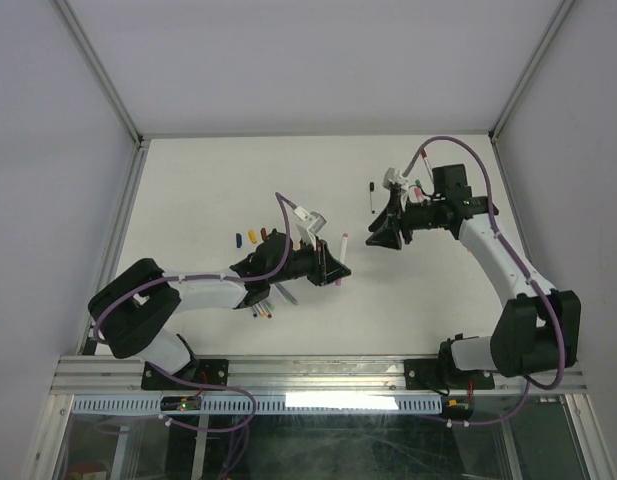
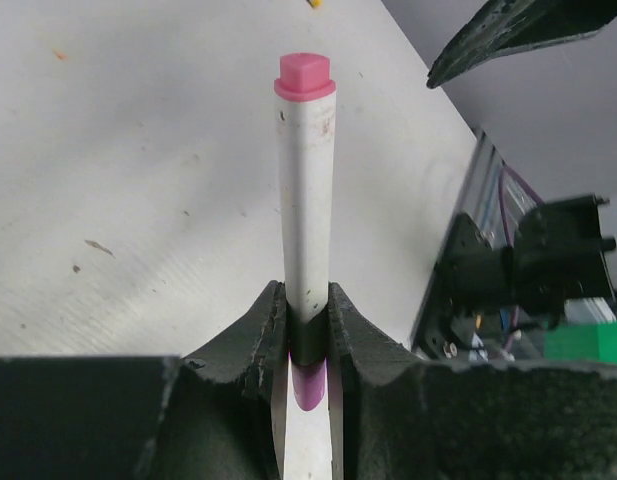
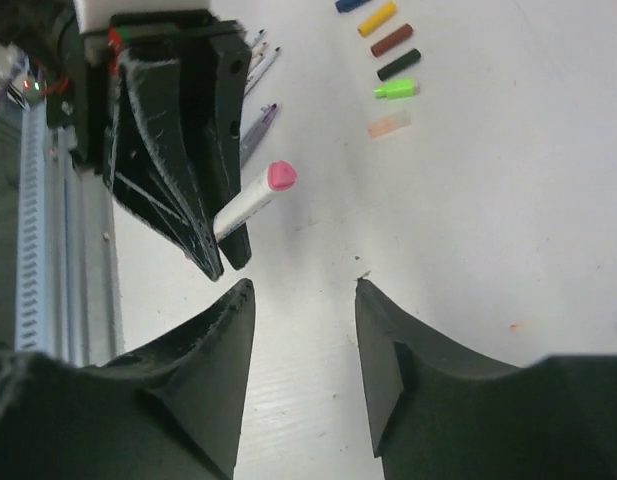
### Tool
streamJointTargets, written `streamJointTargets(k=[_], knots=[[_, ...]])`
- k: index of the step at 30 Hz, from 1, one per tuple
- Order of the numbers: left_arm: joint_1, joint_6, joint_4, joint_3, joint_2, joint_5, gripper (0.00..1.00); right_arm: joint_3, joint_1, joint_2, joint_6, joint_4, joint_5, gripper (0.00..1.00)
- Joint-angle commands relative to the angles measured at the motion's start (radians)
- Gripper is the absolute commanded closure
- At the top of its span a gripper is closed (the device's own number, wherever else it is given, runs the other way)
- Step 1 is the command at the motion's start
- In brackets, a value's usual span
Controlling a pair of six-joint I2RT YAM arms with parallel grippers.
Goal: Open the pen caps
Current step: Pick up the pen from the center of the board.
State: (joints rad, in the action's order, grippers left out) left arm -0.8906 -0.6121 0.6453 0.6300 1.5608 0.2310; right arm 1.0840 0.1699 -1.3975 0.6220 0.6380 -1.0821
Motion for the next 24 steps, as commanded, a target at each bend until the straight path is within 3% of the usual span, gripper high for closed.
streamJointTargets(k=[1,6,9,14,24], knots=[[-0.003,0.182,-0.190,0.009,-0.086,0.174,0.95,-0.077,0.013,0.139,0.560,0.189,-0.076,0.49],[0.018,0.245,-0.366,0.078,-0.064,0.319,0.98,-0.179,0.026,0.285,1.033,0.287,-0.061,0.25],[0.025,0.269,-0.450,0.139,-0.012,0.411,1.00,-0.130,0.050,0.249,1.244,0.421,-0.041,0.24],[0.025,0.288,-0.502,0.209,0.063,0.467,1.00,-0.135,0.208,0.238,1.224,0.339,0.121,0.24],[0.025,0.293,-0.525,0.265,0.128,0.544,0.99,-0.213,0.505,0.205,1.142,0.148,0.506,0.38]])
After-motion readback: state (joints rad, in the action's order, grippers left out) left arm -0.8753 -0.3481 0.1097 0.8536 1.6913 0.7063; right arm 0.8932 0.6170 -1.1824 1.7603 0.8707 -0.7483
